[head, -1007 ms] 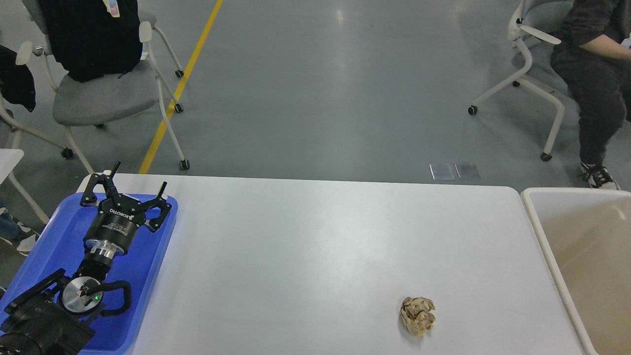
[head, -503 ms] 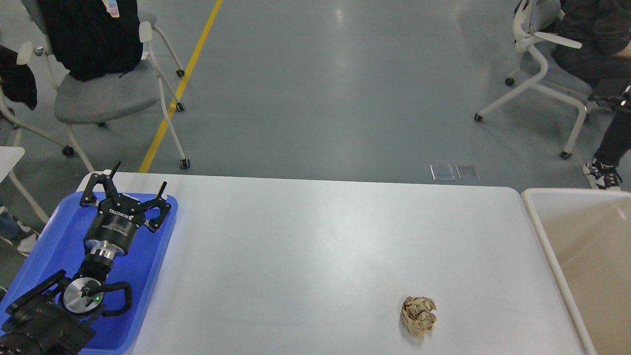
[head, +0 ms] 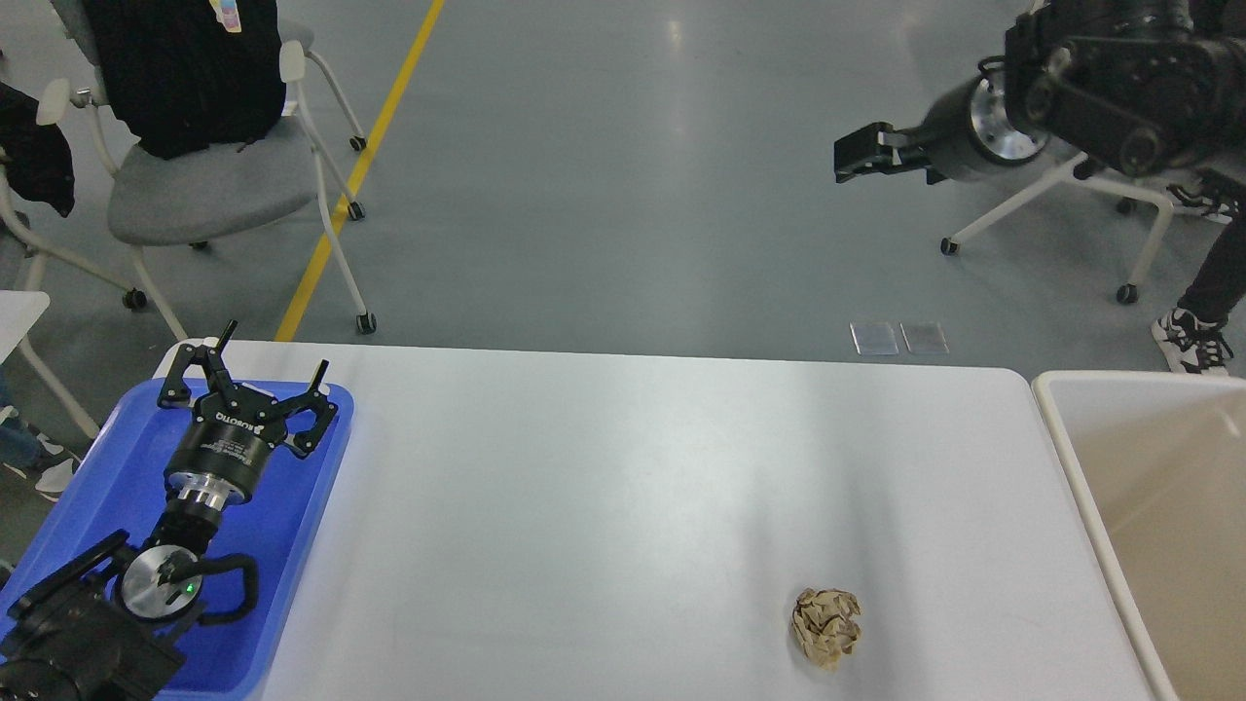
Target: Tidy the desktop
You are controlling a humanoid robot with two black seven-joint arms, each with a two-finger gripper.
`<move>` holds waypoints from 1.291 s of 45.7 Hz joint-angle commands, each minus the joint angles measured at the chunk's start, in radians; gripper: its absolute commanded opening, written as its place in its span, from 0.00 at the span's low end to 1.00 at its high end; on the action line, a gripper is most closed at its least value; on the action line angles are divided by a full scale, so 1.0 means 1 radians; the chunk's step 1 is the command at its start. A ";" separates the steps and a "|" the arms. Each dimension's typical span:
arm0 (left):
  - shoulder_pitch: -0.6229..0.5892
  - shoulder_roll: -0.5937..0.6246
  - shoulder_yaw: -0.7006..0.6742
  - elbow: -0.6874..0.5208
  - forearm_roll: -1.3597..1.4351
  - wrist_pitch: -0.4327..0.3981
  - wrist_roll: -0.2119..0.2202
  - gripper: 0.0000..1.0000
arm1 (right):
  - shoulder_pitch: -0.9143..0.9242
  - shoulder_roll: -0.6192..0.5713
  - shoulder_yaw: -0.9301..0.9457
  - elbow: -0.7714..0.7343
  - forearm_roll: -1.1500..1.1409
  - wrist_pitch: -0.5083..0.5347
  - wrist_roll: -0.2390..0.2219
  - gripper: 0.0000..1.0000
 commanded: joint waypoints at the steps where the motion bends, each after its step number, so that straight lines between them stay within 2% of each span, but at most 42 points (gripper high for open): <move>1: 0.000 0.000 0.000 0.001 0.000 0.000 0.000 0.99 | 0.081 0.140 -0.034 0.108 0.112 0.069 -0.260 1.00; 3: 0.000 0.000 0.000 0.001 0.000 0.000 0.000 0.99 | 0.088 0.140 -0.036 0.137 0.117 0.095 -0.273 1.00; 9: 0.000 0.000 0.000 -0.001 0.000 0.000 0.000 0.99 | 0.117 0.137 -0.097 0.214 0.114 0.179 -0.273 1.00; 18: 0.000 0.002 0.000 0.001 0.000 0.000 0.000 0.99 | 0.124 0.119 -0.180 0.243 0.120 0.201 -0.279 1.00; 29: 0.000 0.002 0.000 0.001 0.000 0.000 0.000 0.99 | 0.134 -0.041 -0.188 0.370 0.137 0.202 -0.288 1.00; 41: 0.000 0.002 0.000 0.001 0.000 0.000 0.000 0.99 | 0.134 -0.277 -0.189 0.533 0.218 0.184 -0.403 1.00; 59: 0.000 0.002 0.000 0.001 0.000 0.000 0.000 0.99 | 0.128 -0.547 -0.143 0.739 0.228 0.164 -0.475 1.00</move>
